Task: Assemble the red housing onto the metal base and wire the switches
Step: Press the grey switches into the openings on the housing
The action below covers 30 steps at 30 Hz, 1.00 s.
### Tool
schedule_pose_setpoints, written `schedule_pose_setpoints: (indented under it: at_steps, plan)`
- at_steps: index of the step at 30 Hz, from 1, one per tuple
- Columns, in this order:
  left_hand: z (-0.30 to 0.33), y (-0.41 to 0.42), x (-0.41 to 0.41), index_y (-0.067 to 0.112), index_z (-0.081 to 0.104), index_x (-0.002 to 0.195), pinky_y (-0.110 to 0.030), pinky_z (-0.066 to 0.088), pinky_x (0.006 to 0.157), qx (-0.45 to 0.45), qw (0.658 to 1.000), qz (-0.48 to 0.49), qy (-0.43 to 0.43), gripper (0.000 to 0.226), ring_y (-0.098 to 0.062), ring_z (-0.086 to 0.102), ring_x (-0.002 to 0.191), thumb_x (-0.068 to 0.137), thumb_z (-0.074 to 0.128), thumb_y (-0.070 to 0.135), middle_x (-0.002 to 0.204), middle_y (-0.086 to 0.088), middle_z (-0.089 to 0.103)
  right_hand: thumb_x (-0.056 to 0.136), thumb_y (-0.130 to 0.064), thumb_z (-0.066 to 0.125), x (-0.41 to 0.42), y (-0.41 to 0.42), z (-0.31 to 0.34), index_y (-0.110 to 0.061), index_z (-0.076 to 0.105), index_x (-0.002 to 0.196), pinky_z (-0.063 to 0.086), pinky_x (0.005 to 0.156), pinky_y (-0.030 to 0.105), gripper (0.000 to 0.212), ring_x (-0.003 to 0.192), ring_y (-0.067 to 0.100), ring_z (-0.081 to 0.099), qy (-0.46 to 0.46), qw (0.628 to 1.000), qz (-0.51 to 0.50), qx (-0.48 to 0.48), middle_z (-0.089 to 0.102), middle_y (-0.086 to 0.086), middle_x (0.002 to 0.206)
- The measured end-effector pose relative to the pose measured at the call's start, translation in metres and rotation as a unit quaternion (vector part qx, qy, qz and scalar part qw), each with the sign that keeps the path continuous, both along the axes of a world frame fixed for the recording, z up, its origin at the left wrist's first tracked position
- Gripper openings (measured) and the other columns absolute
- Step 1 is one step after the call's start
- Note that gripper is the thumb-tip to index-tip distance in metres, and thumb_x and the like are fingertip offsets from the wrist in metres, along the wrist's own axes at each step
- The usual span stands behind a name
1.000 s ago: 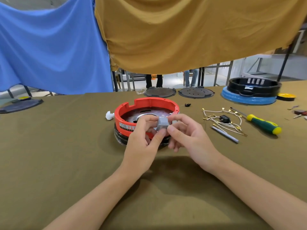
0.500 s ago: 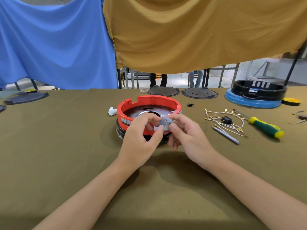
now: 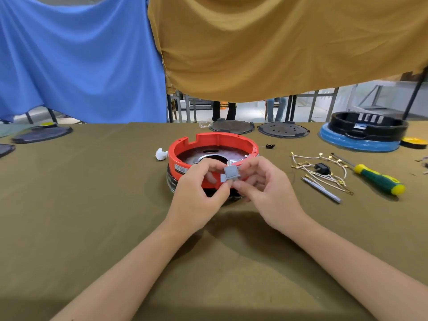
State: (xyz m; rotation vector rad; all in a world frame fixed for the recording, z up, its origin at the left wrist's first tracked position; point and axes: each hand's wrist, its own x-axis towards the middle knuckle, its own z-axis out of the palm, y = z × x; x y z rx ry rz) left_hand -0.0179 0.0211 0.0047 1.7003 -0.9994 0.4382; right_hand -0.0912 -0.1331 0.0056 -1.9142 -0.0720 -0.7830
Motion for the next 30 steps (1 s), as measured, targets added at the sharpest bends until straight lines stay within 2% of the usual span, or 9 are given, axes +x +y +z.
schedule_pose_setpoints:
  at_steps: [3, 5, 8, 11, 14, 17, 21, 26, 30]
  plan:
    - [0.002, 0.003, 0.001, 0.024, 0.069, 0.104, -0.021, 0.046, 0.073, -0.006, 1.0, -0.012, -0.001, 0.019, -0.016, 0.061, 0.082, 0.086, 0.071, 0.017, 0.091, 0.015, 0.068, 0.089, -0.002, 0.068, -0.001, 0.002, 0.002, -0.02, 0.061, 0.112, 0.057, 0.066, 0.039, 0.03, 0.072, 0.025, 0.063, 0.003, 1.0, 0.019, -0.01, 0.066, 0.009, 0.091]
    - [0.003, 0.005, 0.002, 0.021, 0.072, 0.107, -0.018, 0.045, 0.074, -0.02, 1.0, -0.012, 0.004, 0.018, -0.011, 0.062, 0.082, 0.09, 0.065, 0.021, 0.091, 0.013, 0.07, 0.092, 0.0, 0.063, -0.001, 0.004, 0.005, -0.013, 0.062, 0.114, 0.055, 0.061, 0.03, 0.025, 0.068, 0.021, 0.062, 0.017, 0.99, 0.079, 0.113, 0.066, 0.012, 0.089]
    - [0.005, 0.007, 0.004, 0.018, 0.065, 0.123, -0.019, 0.042, 0.084, -0.049, 0.999, 0.019, 0.004, 0.032, -0.01, 0.059, 0.094, 0.093, 0.055, 0.019, 0.107, 0.008, 0.067, 0.086, -0.008, 0.062, -0.003, 0.001, 0.013, -0.004, 0.063, 0.107, 0.051, 0.059, 0.022, 0.022, 0.064, 0.015, 0.057, 0.07, 0.899, 0.186, 0.389, 0.065, 0.01, 0.08]
    - [0.004, 0.008, 0.013, 0.024, 0.055, 0.138, -0.025, 0.029, 0.096, 0.043, 0.987, 0.152, -0.037, 0.044, -0.01, 0.044, 0.123, 0.095, 0.055, 0.017, 0.129, 0.013, 0.052, 0.081, -0.017, 0.061, -0.005, -0.005, 0.014, -0.004, 0.061, 0.098, 0.047, 0.052, 0.019, 0.022, 0.057, 0.012, 0.052, 0.13, 0.843, 0.216, 0.475, 0.06, 0.008, 0.073]
    - [-0.003, 0.006, 0.019, 0.029, 0.061, 0.129, -0.028, 0.018, 0.092, 0.164, 0.965, 0.202, -0.033, 0.031, -0.01, 0.033, 0.133, 0.099, 0.055, 0.031, 0.129, 0.011, 0.053, 0.084, -0.019, 0.063, -0.004, -0.003, 0.01, -0.004, 0.063, 0.093, 0.046, 0.05, 0.02, 0.017, 0.054, 0.013, 0.052, 0.175, 0.864, 0.198, 0.429, 0.059, 0.009, 0.071]
    - [-0.005, 0.004, 0.02, 0.025, 0.065, 0.118, -0.032, 0.023, 0.088, 0.162, 0.966, 0.194, -0.044, 0.022, -0.015, 0.036, 0.122, 0.098, 0.056, 0.032, 0.113, 0.008, 0.054, 0.096, -0.017, 0.059, -0.004, -0.001, 0.006, -0.006, 0.066, 0.099, 0.049, 0.056, 0.022, 0.012, 0.057, 0.012, 0.055, 0.165, 0.913, 0.164, 0.336, 0.063, 0.007, 0.075]
    - [-0.005, 0.004, 0.018, 0.026, 0.066, 0.112, -0.034, 0.026, 0.085, 0.152, 0.966, 0.204, -0.048, 0.018, -0.012, 0.035, 0.115, 0.097, 0.057, 0.032, 0.106, 0.009, 0.051, 0.101, -0.014, 0.054, -0.004, 0.002, 0.002, -0.011, 0.064, 0.113, 0.049, 0.058, 0.024, 0.016, 0.059, 0.01, 0.056, 0.143, 0.979, 0.067, 0.131, 0.066, 0.004, 0.08]
    - [-0.004, 0.004, 0.014, 0.033, 0.065, 0.119, -0.037, 0.032, 0.086, 0.145, 0.968, 0.199, -0.047, 0.025, -0.011, 0.036, 0.116, 0.097, 0.056, 0.041, 0.105, 0.01, 0.051, 0.101, -0.01, 0.051, -0.003, 0.005, 0.001, -0.019, 0.059, 0.113, 0.049, 0.057, 0.024, 0.016, 0.058, 0.01, 0.056, 0.109, 0.991, 0.032, 0.071, 0.065, 0.005, 0.082]
    - [-0.001, 0.003, 0.008, 0.031, 0.066, 0.121, -0.036, 0.034, 0.088, 0.158, 0.969, 0.175, -0.072, 0.044, -0.012, 0.038, 0.117, 0.091, 0.044, 0.054, 0.109, 0.01, 0.051, 0.1, -0.011, 0.054, -0.001, 0.005, -0.002, -0.024, 0.053, 0.107, 0.049, 0.058, 0.024, 0.015, 0.059, 0.011, 0.058, 0.095, 0.994, 0.014, 0.049, 0.064, 0.009, 0.083]
